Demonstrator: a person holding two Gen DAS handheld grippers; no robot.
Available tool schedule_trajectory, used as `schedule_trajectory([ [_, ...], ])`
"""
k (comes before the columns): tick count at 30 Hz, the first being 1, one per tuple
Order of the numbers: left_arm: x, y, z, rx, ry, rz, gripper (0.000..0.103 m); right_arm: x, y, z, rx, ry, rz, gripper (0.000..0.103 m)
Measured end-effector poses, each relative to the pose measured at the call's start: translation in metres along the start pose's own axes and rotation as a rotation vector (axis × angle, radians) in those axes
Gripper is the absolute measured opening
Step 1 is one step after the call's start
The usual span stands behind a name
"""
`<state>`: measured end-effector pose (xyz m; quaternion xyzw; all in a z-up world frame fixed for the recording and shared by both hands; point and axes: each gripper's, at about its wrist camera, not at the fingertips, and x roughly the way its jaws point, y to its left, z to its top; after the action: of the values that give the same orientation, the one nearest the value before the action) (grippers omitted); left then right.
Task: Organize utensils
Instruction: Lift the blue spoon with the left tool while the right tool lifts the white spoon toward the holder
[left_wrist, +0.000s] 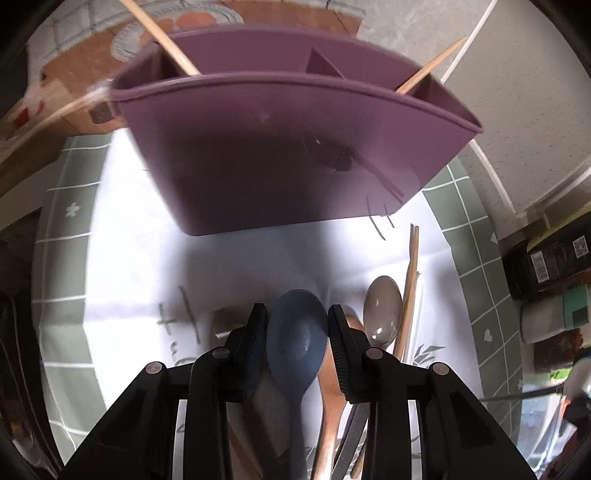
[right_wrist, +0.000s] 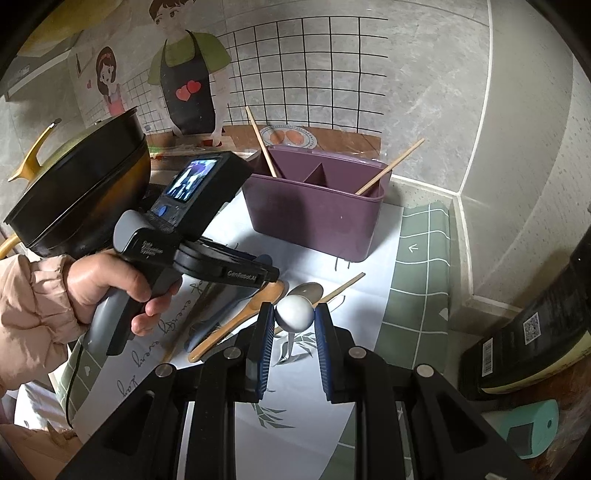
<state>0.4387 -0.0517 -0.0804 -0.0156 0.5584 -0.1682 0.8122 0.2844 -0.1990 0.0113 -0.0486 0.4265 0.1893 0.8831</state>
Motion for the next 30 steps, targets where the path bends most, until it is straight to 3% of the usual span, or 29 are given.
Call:
schedule_trajectory([
  [4, -0.036, -0.001, -0.024, -0.001, -0.118, -0.018, 0.034, 0.001, 0.003, 0.001, -0.006, 0.005, -0.009, 0.020],
  [10, -0.099, -0.017, -0.064, 0.046, -0.319, 0.015, 0.034, -0.002, 0.013, 0.000, -0.018, 0.007, -0.017, 0.020],
  [15, -0.144, -0.006, -0.077, 0.010, -0.415, -0.005, 0.034, -0.004, 0.027, 0.003, -0.029, 0.010, -0.009, 0.020],
  [19, -0.177, -0.005, -0.073, 0.012, -0.491, -0.013, 0.034, -0.014, 0.041, 0.016, -0.047, -0.010, -0.009, 0.020],
  [24, -0.242, -0.005, -0.044, 0.000, -0.612, -0.082, 0.034, -0.057, 0.056, 0.059, -0.098, -0.113, -0.050, 0.020],
  [30, -0.323, -0.023, 0.001, 0.052, -0.826, -0.018, 0.034, -0.119, 0.070, 0.127, -0.179, -0.262, -0.148, 0.020],
])
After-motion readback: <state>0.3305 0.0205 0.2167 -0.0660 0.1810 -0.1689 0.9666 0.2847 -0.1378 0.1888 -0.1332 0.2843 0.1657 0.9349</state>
